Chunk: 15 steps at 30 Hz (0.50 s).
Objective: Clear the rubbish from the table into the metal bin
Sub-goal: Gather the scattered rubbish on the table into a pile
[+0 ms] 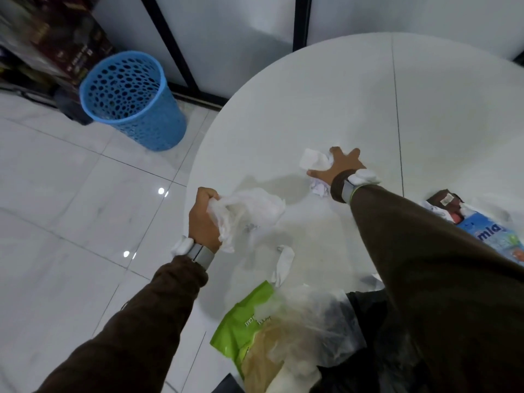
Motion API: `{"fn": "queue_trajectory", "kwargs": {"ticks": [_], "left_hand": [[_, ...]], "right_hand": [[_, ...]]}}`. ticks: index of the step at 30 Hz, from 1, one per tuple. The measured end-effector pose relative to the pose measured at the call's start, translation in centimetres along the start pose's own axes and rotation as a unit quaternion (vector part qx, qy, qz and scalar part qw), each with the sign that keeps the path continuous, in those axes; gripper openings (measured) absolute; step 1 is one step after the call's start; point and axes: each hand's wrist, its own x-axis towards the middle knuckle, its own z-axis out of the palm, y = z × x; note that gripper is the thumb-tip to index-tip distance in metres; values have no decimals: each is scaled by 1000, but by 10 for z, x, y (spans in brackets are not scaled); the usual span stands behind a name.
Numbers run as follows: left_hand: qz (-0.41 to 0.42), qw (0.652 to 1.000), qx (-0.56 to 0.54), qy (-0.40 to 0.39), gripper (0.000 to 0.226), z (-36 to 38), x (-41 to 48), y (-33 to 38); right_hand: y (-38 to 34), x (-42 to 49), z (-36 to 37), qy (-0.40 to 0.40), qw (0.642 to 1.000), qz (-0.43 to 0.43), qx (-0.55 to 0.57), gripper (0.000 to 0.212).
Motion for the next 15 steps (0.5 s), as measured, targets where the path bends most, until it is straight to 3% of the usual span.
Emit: {"fn": "queue_trajectory", "kwargs": {"ticks": [5, 9, 13, 15], "left_hand": [[16, 999, 20, -23, 31, 3, -15, 4], [54, 998, -9, -34, 21, 3, -32, 4], [80, 996, 20, -46, 34, 2, -48, 4], [92, 994, 22, -63, 30, -2, -67, 14]], "right_hand": [[-5, -3, 7, -57, 992, -90, -67, 57], [-1, -35, 9, -25, 994, -102, -20, 23], [11, -81, 0, -5, 995, -90, 36, 17], [25, -117, -6, 13, 993, -96, 61, 18]]}}
